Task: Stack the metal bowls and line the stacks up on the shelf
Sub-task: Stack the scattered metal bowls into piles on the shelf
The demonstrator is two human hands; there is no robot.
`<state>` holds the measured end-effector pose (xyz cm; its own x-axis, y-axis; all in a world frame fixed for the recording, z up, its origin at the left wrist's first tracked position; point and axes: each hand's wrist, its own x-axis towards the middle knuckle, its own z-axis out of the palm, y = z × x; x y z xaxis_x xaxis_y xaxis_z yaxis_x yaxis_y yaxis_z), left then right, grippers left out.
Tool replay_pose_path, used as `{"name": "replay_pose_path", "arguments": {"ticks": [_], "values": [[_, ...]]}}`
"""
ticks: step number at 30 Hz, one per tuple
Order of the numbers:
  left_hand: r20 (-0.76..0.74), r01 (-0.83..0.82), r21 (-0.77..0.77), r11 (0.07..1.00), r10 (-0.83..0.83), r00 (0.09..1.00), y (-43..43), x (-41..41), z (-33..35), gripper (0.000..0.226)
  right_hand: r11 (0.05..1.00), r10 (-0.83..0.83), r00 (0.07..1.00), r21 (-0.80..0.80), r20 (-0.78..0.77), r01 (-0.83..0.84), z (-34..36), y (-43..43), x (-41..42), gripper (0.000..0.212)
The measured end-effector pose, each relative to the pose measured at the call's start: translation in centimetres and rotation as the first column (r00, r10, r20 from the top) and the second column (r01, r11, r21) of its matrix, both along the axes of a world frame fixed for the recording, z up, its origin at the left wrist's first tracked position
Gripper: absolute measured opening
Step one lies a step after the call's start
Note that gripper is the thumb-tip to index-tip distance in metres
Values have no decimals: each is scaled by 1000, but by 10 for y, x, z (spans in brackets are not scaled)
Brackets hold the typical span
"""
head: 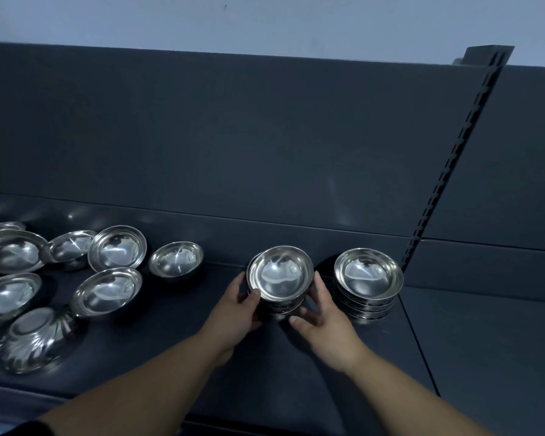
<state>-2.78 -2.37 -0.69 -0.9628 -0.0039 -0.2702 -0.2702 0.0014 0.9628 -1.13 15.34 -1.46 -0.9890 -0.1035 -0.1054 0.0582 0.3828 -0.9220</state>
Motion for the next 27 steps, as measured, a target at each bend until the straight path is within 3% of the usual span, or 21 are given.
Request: {"name": "replay_pose_path", "arguments": {"ticks": [4,10,16,22,27], "values": [[22,-25,-52,998,27,999,6,-1,5,47,997,-44,999,58,-21,45,2,0,-8,96],[-54,-176,-389,904,169,984,1,-17,7,35,952,-305,952,-30,-23,304,9,-4,-14,42],[-28,-230,-317,920,234,972,3,-25,9,22,922,-345,937,-166,62,350,6,-5,-21,9],[102,-209,-158,965,227,969,2,-34,4,20,947,-306,952,-108,-17,303,11,0,-25,27],[94,-213,-179,961,232,968,3,-33,2,24,960,-279,958,-8,-62,279,13,2,-26,40]]}}
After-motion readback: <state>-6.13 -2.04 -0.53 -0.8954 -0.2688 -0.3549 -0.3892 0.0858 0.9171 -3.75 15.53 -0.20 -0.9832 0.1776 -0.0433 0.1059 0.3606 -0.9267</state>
